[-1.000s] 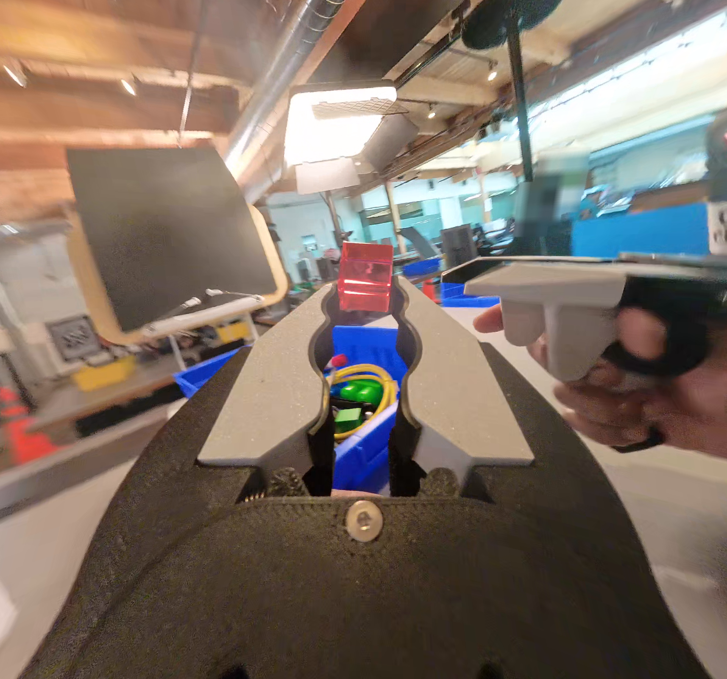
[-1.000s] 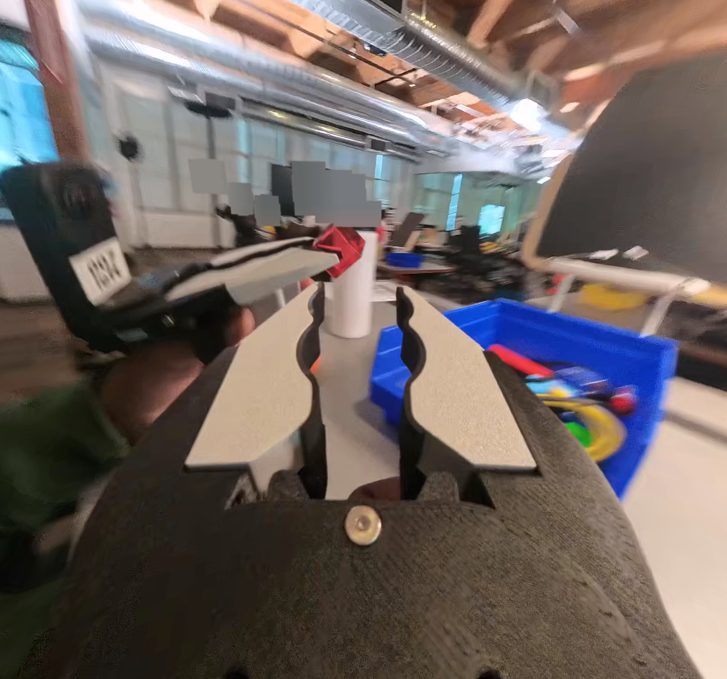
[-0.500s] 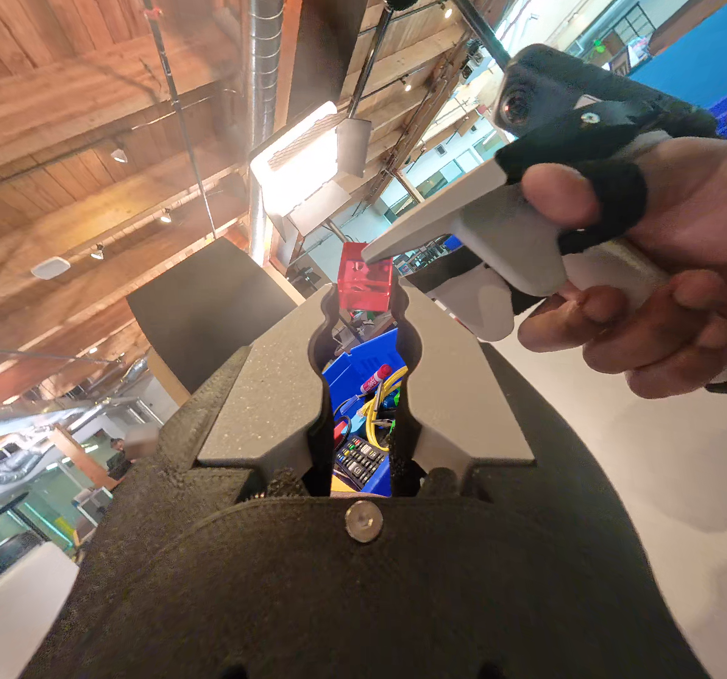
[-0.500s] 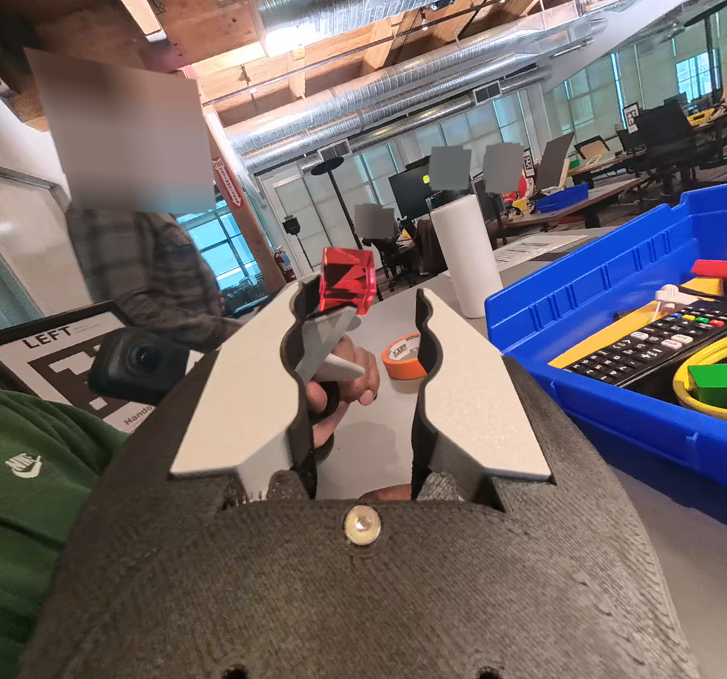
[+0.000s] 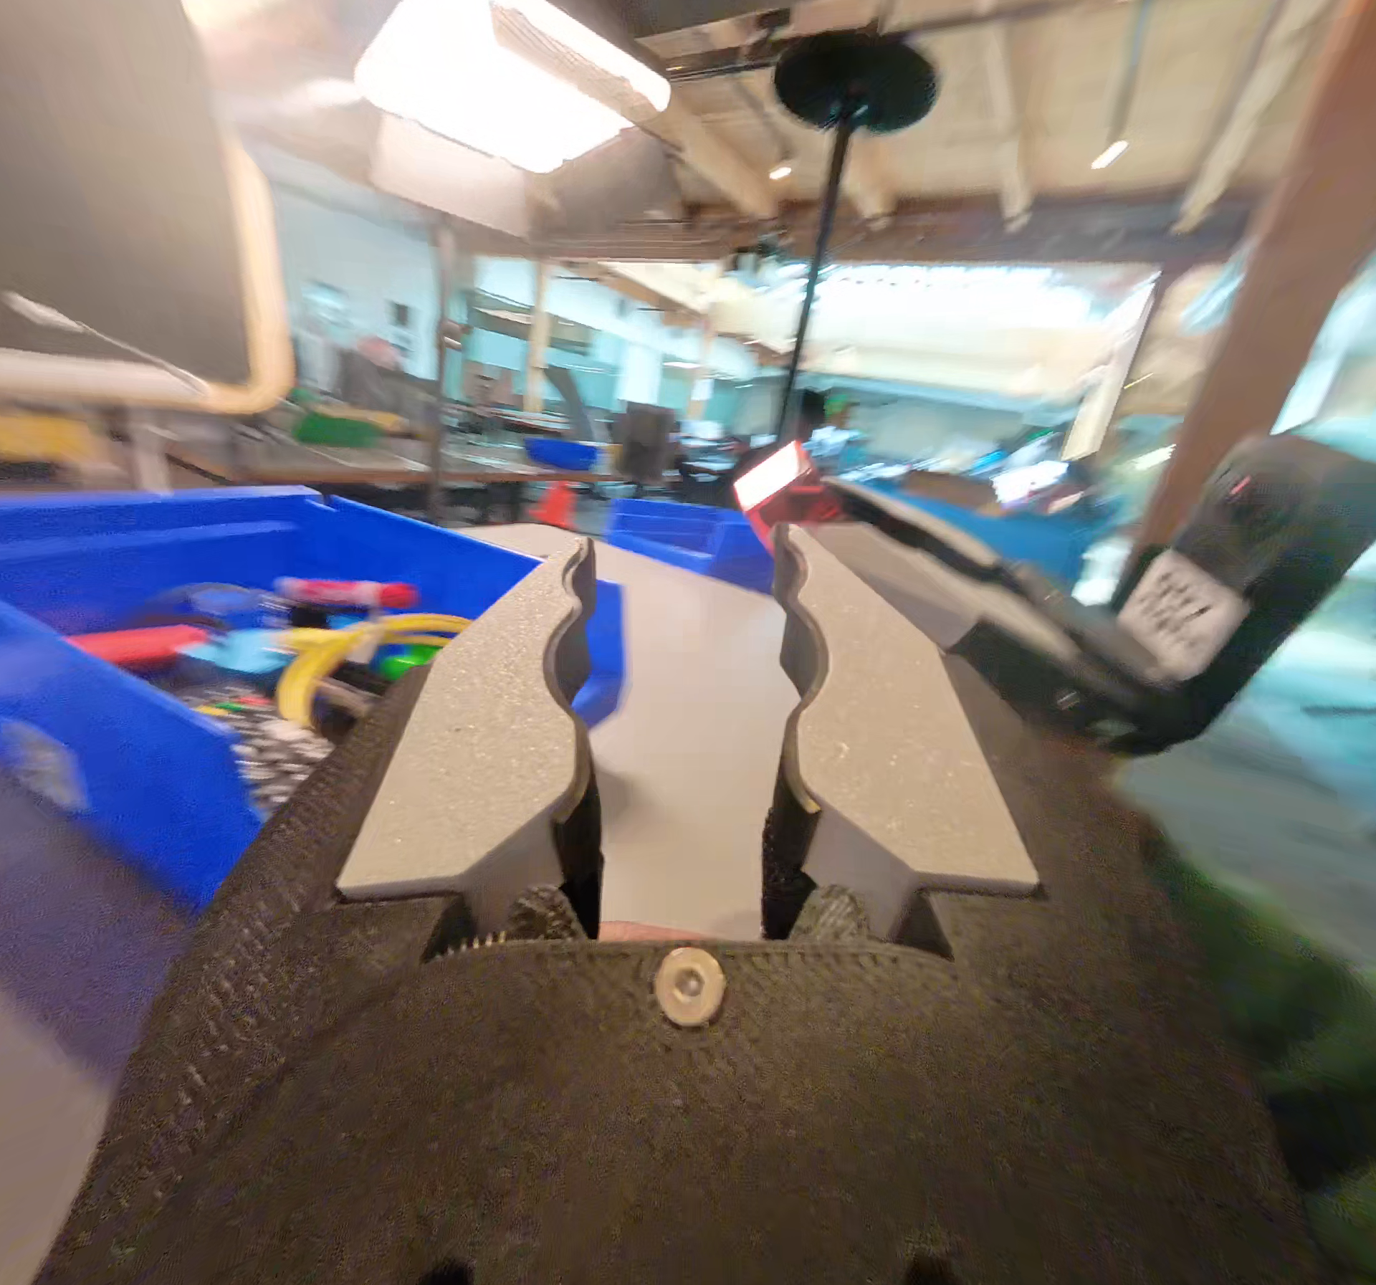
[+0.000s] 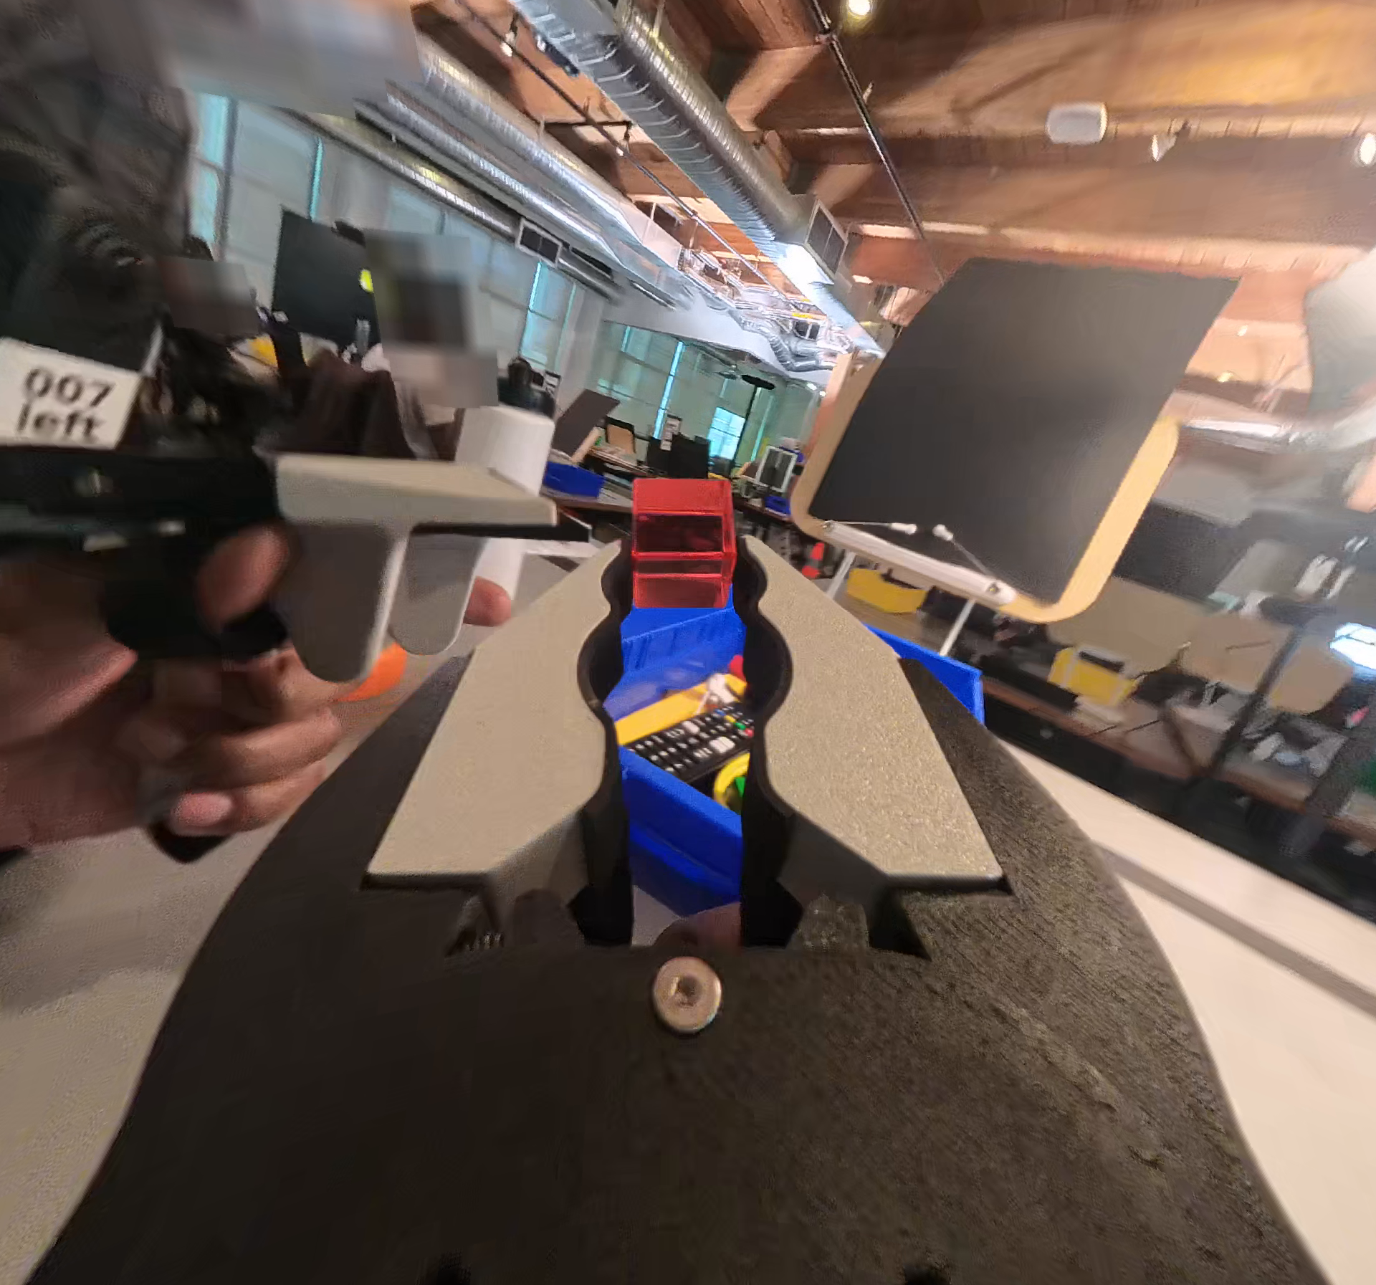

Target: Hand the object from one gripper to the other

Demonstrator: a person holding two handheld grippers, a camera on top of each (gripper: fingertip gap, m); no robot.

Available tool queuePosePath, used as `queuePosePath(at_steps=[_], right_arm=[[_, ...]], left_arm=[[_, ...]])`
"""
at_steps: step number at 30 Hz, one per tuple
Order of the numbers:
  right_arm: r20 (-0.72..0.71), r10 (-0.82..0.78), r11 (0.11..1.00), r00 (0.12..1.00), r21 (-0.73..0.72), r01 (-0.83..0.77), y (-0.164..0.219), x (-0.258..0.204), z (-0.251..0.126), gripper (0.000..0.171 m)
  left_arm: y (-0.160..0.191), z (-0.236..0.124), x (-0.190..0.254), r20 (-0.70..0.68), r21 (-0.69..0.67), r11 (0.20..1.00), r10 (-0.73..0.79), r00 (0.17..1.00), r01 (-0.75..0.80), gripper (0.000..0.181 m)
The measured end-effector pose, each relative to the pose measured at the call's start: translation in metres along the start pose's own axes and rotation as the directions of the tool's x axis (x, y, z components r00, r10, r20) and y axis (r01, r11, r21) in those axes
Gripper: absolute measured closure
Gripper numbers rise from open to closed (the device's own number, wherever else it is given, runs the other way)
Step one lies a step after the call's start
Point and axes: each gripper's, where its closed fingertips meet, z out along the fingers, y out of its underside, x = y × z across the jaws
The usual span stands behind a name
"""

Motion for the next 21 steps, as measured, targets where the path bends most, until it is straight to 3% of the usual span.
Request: queuePosePath(at_steps=[4,6,8,12,15,17,21], right_arm=[[0.005,-0.172,0.985,0.985,-0.018,0.172,0.004,-0.014,0.003,0.144],[0.003,-0.232,0.973,0.973,-0.021,0.232,0.005,-0.018,0.004,0.144],[0.007,-0.284,0.959,0.959,-0.004,0.284,0.003,-0.024,0.004,0.144],[0.018,-0.364,0.931,0.931,-0.002,0.364,0.005,-0.032,0.004,0.144],[0.021,-0.390,0.921,0.921,0.004,0.390,0.005,-0.035,0.005,0.144],[0.028,-0.373,0.928,0.927,-0.008,0.373,0.007,-0.035,0.006,0.144],[0.030,-0.274,0.961,0.961,-0.023,0.275,0.008,-0.027,0.005,0.143]], left_arm=[[0.007,0.002,0.021,-0.243,-0.092,0.931,-0.365,0.899,0.353,0.118],[0.005,0.001,0.029,-0.318,-0.127,0.881,-0.471,0.823,0.455,0.119],[0.007,0.001,0.026,-0.313,-0.140,0.860,-0.508,0.802,0.490,0.120],[0.011,0.002,0.033,-0.323,-0.171,0.869,-0.495,0.806,0.465,0.125],[0.014,0.002,0.033,-0.313,-0.155,0.891,-0.455,0.834,0.427,0.156],[0.012,0.001,0.030,-0.293,-0.131,0.919,-0.394,0.871,0.372,0.155],[-0.002,-0.003,-0.001,-0.048,0.012,0.996,-0.092,0.995,0.093,0.155]])
